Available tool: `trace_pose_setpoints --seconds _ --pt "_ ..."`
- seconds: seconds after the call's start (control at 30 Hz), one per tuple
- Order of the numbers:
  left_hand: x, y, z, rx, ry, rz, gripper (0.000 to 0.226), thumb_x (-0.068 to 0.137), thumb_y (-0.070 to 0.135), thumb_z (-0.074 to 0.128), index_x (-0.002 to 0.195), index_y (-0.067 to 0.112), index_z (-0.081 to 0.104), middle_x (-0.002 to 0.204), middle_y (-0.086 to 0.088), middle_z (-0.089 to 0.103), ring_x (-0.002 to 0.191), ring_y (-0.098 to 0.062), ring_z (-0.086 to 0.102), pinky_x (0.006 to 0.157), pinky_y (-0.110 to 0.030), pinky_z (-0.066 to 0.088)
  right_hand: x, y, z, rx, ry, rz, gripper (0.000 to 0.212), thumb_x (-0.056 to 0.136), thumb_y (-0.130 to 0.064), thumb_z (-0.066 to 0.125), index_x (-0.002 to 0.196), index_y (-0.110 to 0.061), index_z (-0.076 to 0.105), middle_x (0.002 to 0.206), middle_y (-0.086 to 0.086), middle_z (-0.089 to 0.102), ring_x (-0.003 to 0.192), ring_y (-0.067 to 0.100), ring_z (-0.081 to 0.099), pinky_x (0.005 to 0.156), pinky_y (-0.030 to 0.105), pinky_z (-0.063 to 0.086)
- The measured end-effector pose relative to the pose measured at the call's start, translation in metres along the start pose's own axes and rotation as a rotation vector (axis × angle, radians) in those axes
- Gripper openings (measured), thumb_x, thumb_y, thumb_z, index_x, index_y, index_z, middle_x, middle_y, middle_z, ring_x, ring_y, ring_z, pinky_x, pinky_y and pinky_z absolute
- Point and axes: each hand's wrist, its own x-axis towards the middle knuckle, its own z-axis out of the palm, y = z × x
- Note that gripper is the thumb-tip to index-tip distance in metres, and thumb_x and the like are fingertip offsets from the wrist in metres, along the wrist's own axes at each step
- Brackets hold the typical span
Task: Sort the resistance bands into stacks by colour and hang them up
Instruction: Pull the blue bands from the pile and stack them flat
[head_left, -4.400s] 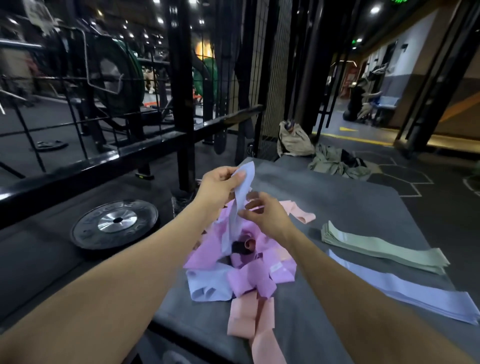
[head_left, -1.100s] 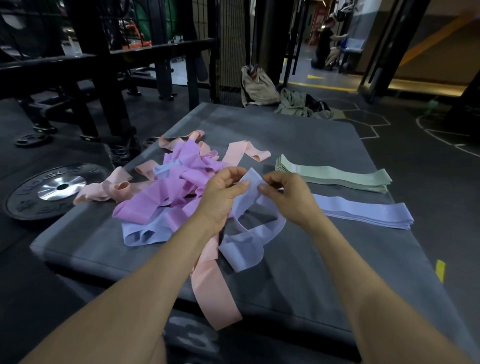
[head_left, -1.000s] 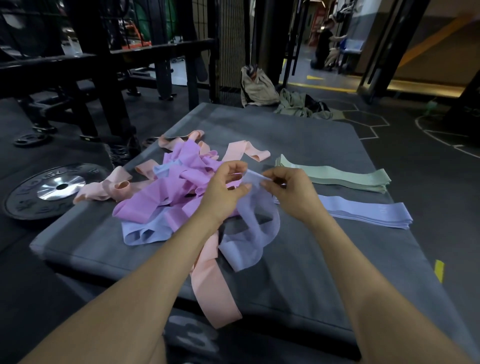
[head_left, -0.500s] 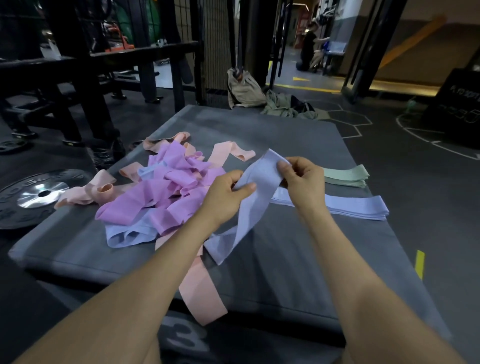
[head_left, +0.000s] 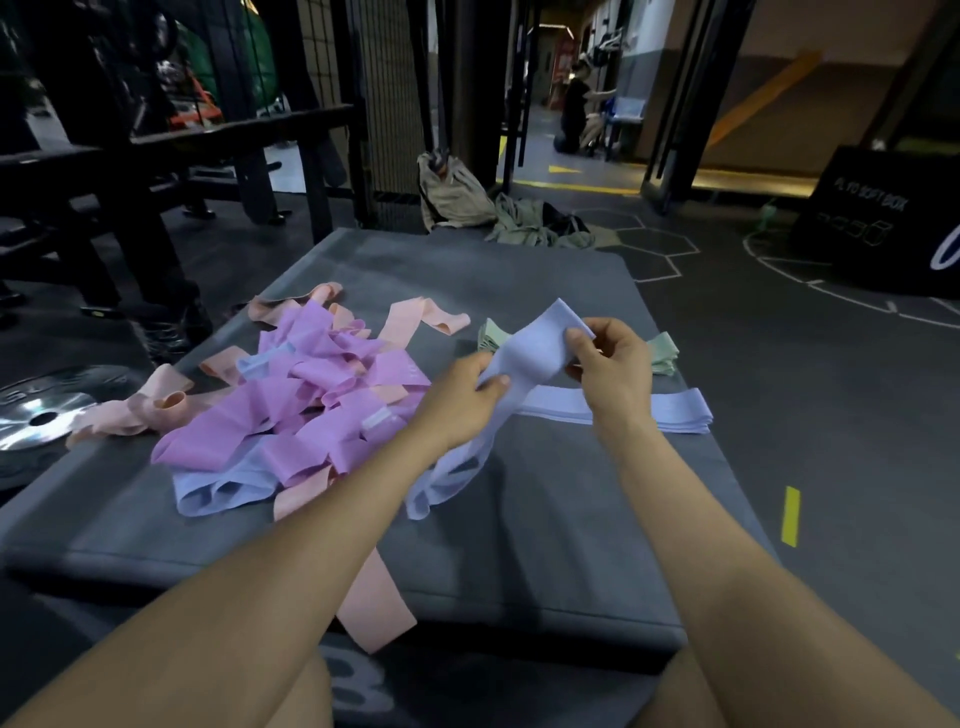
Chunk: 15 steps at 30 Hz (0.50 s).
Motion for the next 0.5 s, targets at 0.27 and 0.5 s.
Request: trace_pose_setpoints --seconds 0.27,0.5 --pt "0.005 0.032 -0.034 0.257 -0.296 0.234 0.011 0.080 0.016 0.068 0.077 0.012 0.058 0.070 -0.003 0.047 0.063 -0.016 0.036 0.059 -0.029 0.028 0.015 -0.035 -0.044 -0.023 0.228 -0.001 0.007 0.086 -0.008 0.059 0.079 -0.009 0.060 0.063 0.000 0.056 0.057 0.012 0.051 0.066 0.031 0.048" --pt "-0.002 0.026 -0.035 0.658 -0.156 0.023 0.013 0.074 0.013 0.062 0.074 0.020 0.051 0.084 0.000 0.047 0.080 -0.023 0.048 0.060 -0.029 0.035 0.013 -0.031 -0.075 -0.011 0.360 0.075 0.018 0.085 -0.007 0.056 0.069 -0.016 0.056 0.062 0.000 0.055 0.059 0.016 0.051 0.063 0.030 0.044"
